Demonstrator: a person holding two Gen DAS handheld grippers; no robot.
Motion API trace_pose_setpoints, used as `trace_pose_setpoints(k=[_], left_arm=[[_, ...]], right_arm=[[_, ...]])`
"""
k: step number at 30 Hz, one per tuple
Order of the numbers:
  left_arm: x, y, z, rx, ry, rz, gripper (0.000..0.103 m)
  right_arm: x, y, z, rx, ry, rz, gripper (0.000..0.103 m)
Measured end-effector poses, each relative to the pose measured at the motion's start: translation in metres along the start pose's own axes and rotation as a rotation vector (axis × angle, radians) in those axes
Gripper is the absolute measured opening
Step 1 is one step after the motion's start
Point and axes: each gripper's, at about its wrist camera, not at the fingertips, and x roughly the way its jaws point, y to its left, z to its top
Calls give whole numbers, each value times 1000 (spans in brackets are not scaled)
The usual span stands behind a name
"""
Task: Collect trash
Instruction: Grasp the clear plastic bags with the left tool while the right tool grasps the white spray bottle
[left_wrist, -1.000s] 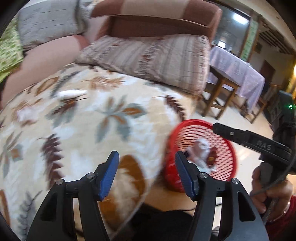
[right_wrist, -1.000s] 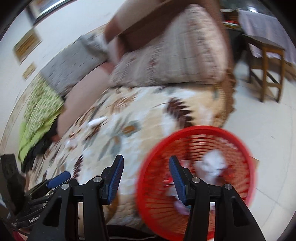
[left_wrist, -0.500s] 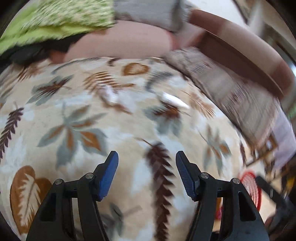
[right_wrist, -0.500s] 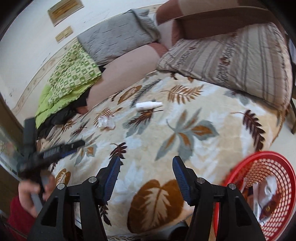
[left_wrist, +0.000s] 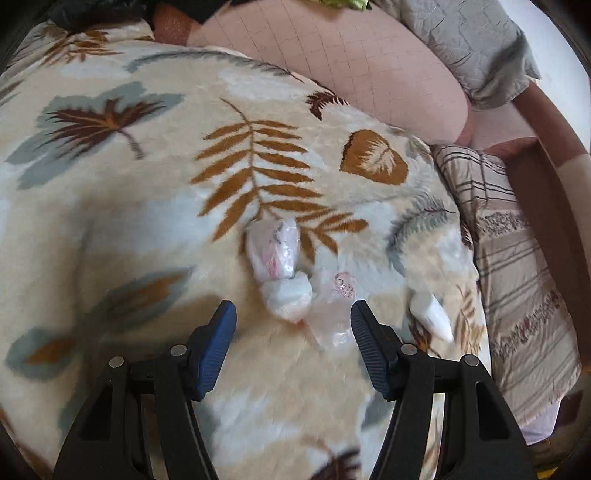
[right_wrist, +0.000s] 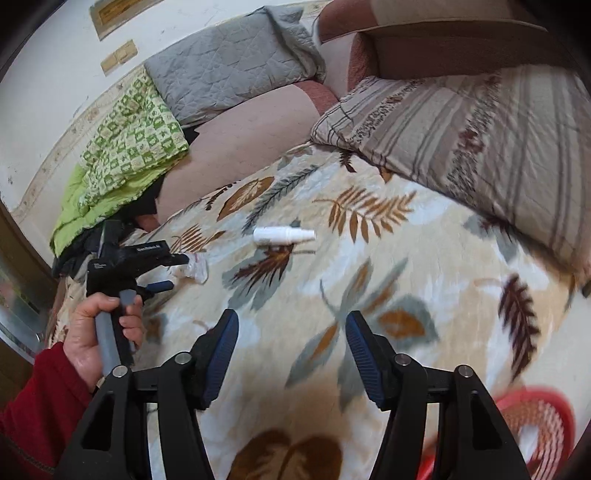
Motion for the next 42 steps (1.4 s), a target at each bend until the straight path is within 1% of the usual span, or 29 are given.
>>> trace_pose_setpoints(k=[1,2,3,4,5,6,8,10,13,15,17,18,19,21,22,24,25,27,32,33,34,36,37,40,42], left_arm=[[8,-2,2,9,7,9,63],[12,-5,3,22,-3,20,63],[14,-8,5,44,-21,28,61],[14,-15,5,97,-44,34,54],[14,-20,4,149,-56,46,50],[14,-23,2,188,-74,56,48],[13,-24,-1,248,-95,50,44],[6,-23,-8,303,-102,58,44],[-11,-15,-22,350,-77,9,44],[-26,-11,-35,387,-73,-13,44],[-39,-8,-48,423,-82,-15,44],[-48,-5,-56,448,-91,-14,44],[-52,-4,-61,460,-96,-12,44],[-62,1,-71,483,-116,-4,44],[-65,4,-73,484,-124,-3,44],[-68,9,-75,478,-140,1,44],[-68,13,-75,466,-142,-1,44],[-64,18,-73,444,-137,-9,44],[-56,24,-74,428,-137,7,44],[-56,24,-75,432,-146,13,44],[-56,23,-75,436,-151,14,44],[-57,21,-78,458,-177,33,44],[-57,21,-80,471,-189,48,44],[-60,20,-84,486,-205,60,44],[-67,17,-89,507,-225,75,44]], right_arm=[[7,-1,7,-7,3,8,66],[17,-2,16,-14,7,25,67],[30,-4,26,-23,24,38,70],[42,-4,34,-29,44,39,70],[59,-5,45,-38,63,46,70],[73,-5,53,-48,80,62,70],[103,-4,68,-66,119,79,70],[131,-3,82,-71,134,93,70],[179,-7,104,-17,170,124,70],[201,-8,111,7,183,115,70],[217,-9,115,26,187,95,70],[225,-10,115,48,214,109,68],[231,-8,113,73,237,142,66],[233,-2,106,65,265,168,66],[233,3,100,51,285,179,66],[230,19,88,8,327,237,66],[228,25,84,-24,335,239,66],[226,42,76,-103,334,201,66],[239,65,73,-213,296,70,65],[242,68,72,-220,285,49,63],[245,71,70,-228,275,34,52],[245,72,66,-238,263,-6,36],[243,73,64,-235,253,-13,36],[223,74,55,-212,214,-21,36],[199,75,44,-190,180,-16,36]])
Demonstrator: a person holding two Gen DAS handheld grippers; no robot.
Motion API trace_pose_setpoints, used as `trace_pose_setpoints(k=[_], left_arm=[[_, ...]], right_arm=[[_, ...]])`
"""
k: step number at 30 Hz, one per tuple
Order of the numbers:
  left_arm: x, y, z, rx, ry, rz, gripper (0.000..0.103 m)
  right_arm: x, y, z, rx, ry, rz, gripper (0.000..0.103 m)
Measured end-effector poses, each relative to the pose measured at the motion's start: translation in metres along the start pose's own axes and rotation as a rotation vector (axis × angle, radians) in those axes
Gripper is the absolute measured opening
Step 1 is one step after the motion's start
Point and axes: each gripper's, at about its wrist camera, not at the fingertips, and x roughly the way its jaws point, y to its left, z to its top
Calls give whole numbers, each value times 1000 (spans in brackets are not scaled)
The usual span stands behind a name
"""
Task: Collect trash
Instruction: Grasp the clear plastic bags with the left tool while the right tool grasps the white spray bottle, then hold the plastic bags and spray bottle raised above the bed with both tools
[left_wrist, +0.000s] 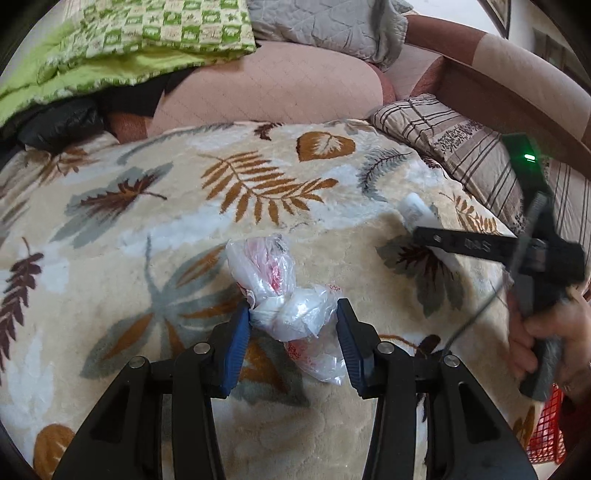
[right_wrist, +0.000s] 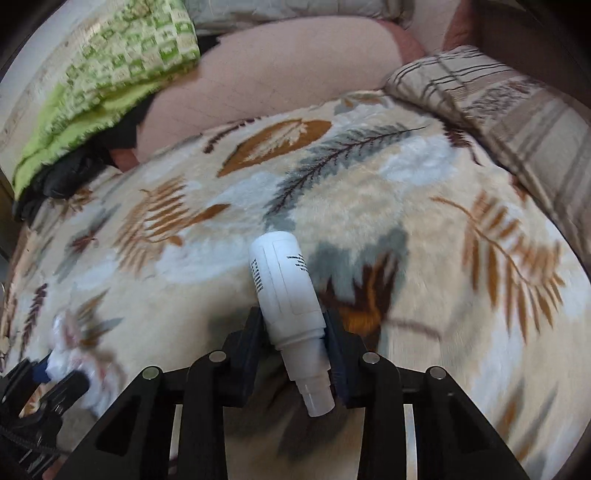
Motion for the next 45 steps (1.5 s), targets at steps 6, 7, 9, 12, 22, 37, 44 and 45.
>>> trace_pose_setpoints(k=[6,7,9,12,22,37,44,45], left_arm=[[-37,-12,-11,36,-60,15,44],[-44,-14,-16,39,-65,14,44],[-62,-18,-28,50,-74,12,44],[-85,-24,-44,65,-82,9,44],[-145,-55,-88,82,-148,59,45],[-158,-76,-111,108,-173,119,45],[-153,-71,-113,105,-157,124,45],[-152,-71,-115,105,-155,126,45]], right_arm=[[-76,20,-62,6,-77,7,36],[-88,25,-72,-1,-94,5,36],[-116,36,-96,-27,-128,17,36],[-149,45,-125,-42,-161,6,36],[-195,37,-179,25,-239,-56,36],[-198,31,-193,65,-269,-112,36],[-199,33,-193,51,-272,-122,36],[-199,34,-193,47,-273,-124,36]])
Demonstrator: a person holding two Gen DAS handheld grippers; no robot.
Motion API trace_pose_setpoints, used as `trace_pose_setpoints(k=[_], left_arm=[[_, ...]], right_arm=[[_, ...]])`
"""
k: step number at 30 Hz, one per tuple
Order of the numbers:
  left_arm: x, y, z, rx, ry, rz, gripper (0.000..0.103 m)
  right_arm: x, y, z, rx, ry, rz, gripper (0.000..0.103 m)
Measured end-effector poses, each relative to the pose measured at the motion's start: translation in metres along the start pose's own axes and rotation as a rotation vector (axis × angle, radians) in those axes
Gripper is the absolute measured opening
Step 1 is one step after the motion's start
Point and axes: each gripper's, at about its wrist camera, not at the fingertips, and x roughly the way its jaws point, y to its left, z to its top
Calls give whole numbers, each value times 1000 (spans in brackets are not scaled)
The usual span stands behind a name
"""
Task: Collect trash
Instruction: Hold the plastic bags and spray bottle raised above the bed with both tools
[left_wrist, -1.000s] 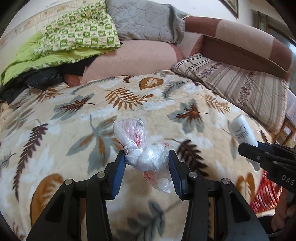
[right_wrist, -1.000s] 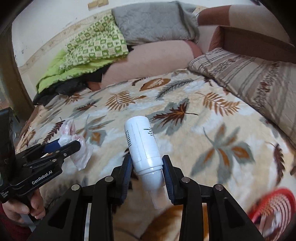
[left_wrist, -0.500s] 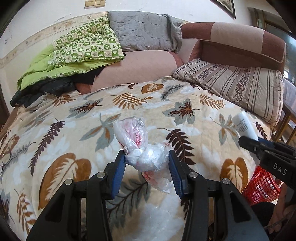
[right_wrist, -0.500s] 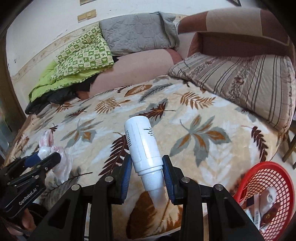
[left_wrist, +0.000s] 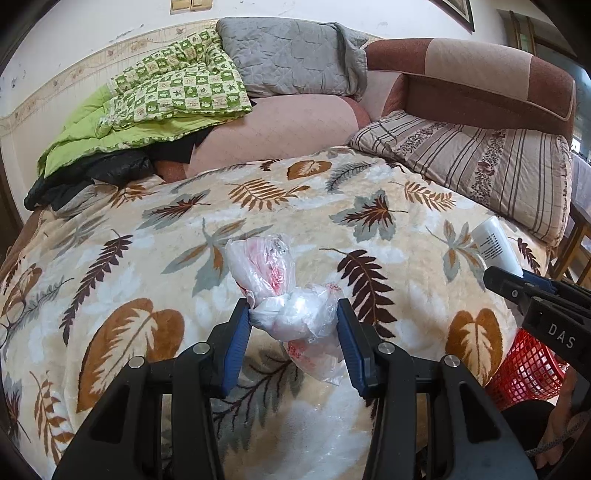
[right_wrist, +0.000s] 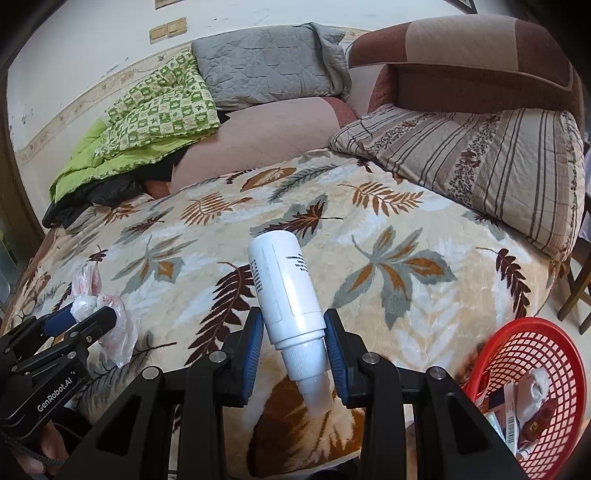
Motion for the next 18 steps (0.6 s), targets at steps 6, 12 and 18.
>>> trace_pose_setpoints(k=[6,12,18], left_arm=[[4,3,1,-4,6,1,45],[7,5,1,0,13,1,45],[9,3,0,6,15,0,45]], right_arm=[[1,1,0,-3,2,-4,36],[1,1,0,-7,3,-3,36],[1,1,0,-10,-2,-4,36]])
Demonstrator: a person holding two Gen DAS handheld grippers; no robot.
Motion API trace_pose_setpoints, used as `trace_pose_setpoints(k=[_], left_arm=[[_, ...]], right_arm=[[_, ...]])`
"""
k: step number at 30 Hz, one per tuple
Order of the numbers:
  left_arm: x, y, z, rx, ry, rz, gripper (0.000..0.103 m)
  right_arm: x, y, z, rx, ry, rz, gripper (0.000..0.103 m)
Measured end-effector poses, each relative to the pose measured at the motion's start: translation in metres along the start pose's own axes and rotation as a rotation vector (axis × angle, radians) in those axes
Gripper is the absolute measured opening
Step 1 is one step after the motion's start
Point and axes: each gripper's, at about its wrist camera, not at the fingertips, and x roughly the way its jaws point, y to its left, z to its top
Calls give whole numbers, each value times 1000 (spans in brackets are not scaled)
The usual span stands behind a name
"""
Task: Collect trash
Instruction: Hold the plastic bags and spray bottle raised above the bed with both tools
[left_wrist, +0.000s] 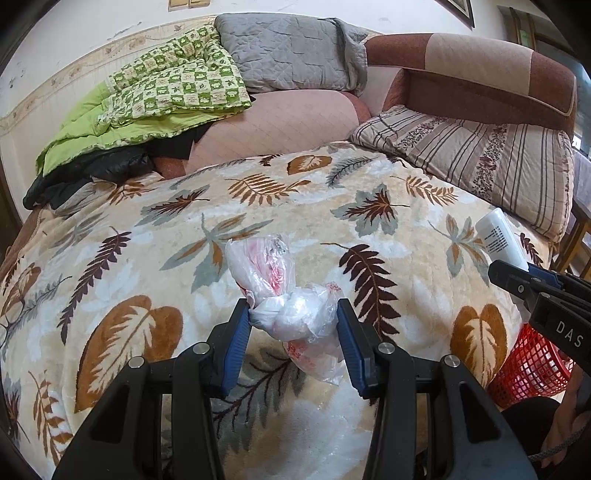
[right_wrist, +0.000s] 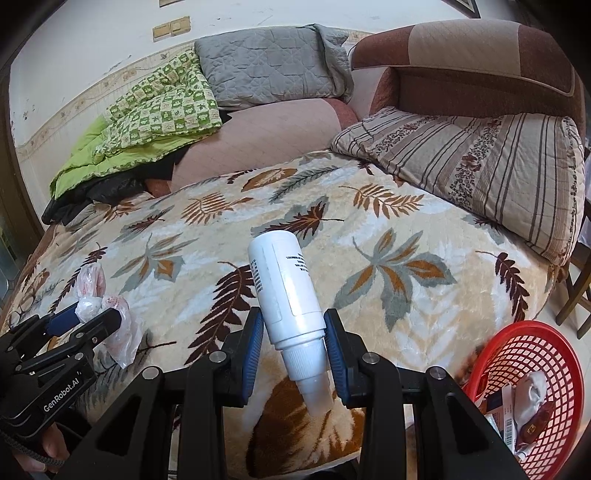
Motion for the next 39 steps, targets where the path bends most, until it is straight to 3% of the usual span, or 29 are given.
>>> trace_pose_setpoints(k=[31,39], left_arm=[[0,-6,1,1,1,4,45],[-3,-12,2,20,-8,-31,45]], right_arm=[[-4,0,1,5,-9,-1,36],[-17,-5,1,54,-5,24,36]])
